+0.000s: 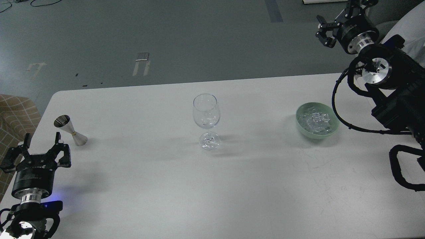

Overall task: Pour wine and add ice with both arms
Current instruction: 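Close the left gripper on the metal jigger and lift it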

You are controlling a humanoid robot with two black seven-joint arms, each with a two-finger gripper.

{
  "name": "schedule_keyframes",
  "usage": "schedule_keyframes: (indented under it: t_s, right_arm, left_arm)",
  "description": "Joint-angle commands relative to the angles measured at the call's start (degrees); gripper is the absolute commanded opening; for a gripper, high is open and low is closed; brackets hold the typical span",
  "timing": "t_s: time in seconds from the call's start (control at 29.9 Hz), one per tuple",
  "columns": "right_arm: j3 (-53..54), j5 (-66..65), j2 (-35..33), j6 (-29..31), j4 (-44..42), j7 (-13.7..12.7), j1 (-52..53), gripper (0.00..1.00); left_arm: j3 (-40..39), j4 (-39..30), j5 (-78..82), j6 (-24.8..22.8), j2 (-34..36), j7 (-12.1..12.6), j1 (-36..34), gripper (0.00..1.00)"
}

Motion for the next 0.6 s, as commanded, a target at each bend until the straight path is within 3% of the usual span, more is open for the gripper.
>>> schedule_keyframes:
  t_s: [0.0, 0.23, 0.57]
  right_arm:
    - [-0.05, -0.01, -0.1, -0.11, -0.16, 0.0, -0.11, 1.0]
    - [-0.05, -0.01, -0.19, -0.46, -0.25, 0.0, 0.07, 1.0]
    - [-0.05, -0.1, -0.19, -0.46, -0.16, -0.09, -0.02, 1.0]
  left_arm:
    - [0.19, 2.29, 0.02, 0.06, -0.02, 0.29, -1.37, 0.71]
    - [4.4, 6.6, -0.07, 0.24, -0.37, 0.73, -5.32, 0.72]
    - [7.04, 7.31, 0.81, 1.99, -0.72, 1.0, -8.22, 0.72]
